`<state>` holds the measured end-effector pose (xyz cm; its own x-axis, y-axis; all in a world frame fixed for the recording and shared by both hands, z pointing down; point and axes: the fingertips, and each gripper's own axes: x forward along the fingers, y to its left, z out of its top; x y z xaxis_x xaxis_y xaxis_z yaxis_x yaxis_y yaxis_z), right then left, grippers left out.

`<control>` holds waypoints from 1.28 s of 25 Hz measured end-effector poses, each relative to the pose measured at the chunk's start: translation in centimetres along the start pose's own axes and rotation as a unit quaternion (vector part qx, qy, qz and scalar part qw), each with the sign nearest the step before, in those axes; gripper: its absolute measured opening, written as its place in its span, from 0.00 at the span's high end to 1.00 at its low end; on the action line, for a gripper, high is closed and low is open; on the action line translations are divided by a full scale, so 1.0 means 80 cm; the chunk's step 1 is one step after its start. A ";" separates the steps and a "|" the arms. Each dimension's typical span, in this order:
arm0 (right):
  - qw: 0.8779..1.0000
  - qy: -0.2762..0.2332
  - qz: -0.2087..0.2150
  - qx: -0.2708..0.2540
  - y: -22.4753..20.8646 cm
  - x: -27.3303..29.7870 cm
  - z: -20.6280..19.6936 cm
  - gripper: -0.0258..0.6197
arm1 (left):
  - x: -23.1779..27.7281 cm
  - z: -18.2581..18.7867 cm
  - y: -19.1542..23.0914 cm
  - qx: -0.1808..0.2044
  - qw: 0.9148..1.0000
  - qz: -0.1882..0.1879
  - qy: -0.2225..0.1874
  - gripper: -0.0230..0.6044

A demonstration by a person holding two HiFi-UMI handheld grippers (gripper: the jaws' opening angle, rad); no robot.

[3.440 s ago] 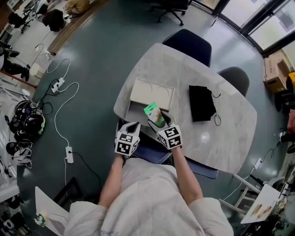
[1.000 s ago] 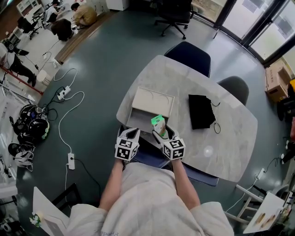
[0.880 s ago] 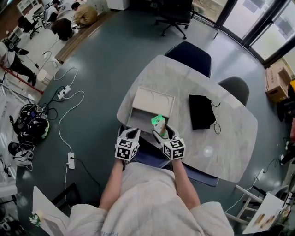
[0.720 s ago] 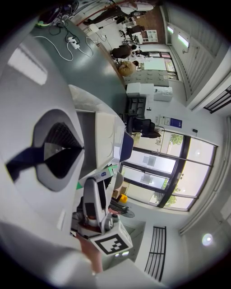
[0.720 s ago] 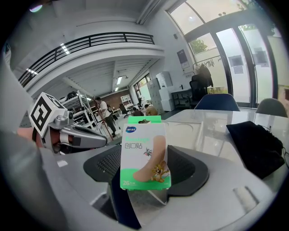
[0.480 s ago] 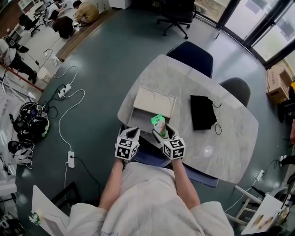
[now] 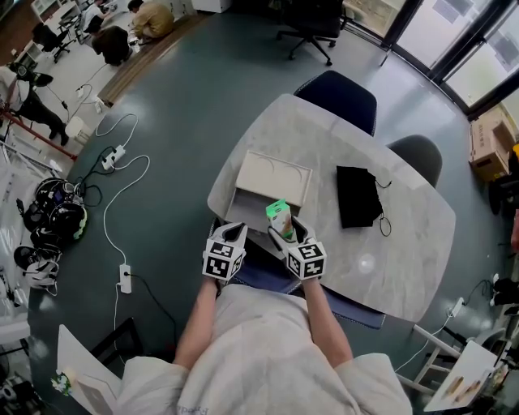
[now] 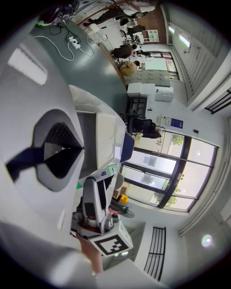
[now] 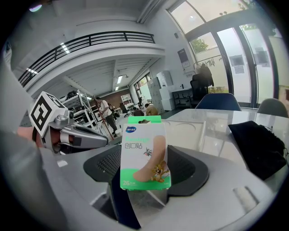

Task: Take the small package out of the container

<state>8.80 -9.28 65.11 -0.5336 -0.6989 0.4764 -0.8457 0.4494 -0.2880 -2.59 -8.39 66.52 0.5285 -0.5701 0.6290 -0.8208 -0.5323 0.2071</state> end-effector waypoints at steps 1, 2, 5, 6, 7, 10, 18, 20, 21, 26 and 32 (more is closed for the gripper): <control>1.000 0.000 0.001 -0.001 0.001 0.000 0.000 0.47 | 0.000 0.000 0.001 -0.001 1.000 0.000 0.000 0.88; 1.000 0.000 0.001 -0.001 0.003 0.001 0.000 0.47 | 0.000 0.000 0.001 -0.001 1.000 0.000 0.000 0.88; 1.000 -0.001 0.000 -0.001 0.005 0.001 0.001 0.47 | -0.001 0.000 0.000 0.002 1.000 -0.003 0.001 0.88; 1.000 -0.001 -0.001 -0.001 0.005 0.000 0.001 0.47 | -0.001 0.000 -0.001 0.002 1.000 -0.005 0.001 0.88; 1.000 -0.001 -0.003 -0.001 0.004 -0.001 0.000 0.47 | 0.000 -0.001 -0.001 0.003 1.000 -0.006 0.002 0.88; 1.000 -0.001 -0.006 0.000 0.003 -0.003 -0.001 0.47 | 0.001 -0.002 -0.002 0.003 1.000 -0.007 0.002 0.88; 1.000 -0.004 -0.006 0.007 -0.004 -0.006 -0.001 0.47 | 0.005 0.000 -0.005 0.004 1.000 -0.010 0.002 0.88; 1.000 -0.004 -0.005 0.008 -0.003 -0.007 -0.002 0.47 | 0.004 -0.001 -0.006 0.004 1.000 -0.010 0.002 0.88; 1.000 -0.004 -0.005 0.006 -0.002 -0.007 -0.003 0.47 | 0.004 -0.001 -0.006 0.005 1.000 -0.011 0.002 0.88; 1.000 -0.002 -0.006 0.000 -0.001 -0.007 -0.004 0.47 | 0.005 -0.002 -0.008 0.008 1.000 -0.014 0.002 0.88; 1.000 0.000 -0.007 0.000 -0.002 -0.009 -0.006 0.47 | 0.005 -0.003 -0.010 0.008 1.000 -0.016 0.002 0.88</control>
<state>9.31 -8.56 65.15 -0.5220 -0.7053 0.4796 -0.8528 0.4404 -0.2807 -1.76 -8.03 66.76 0.5534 -0.5505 0.6250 -0.7999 -0.5605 0.2145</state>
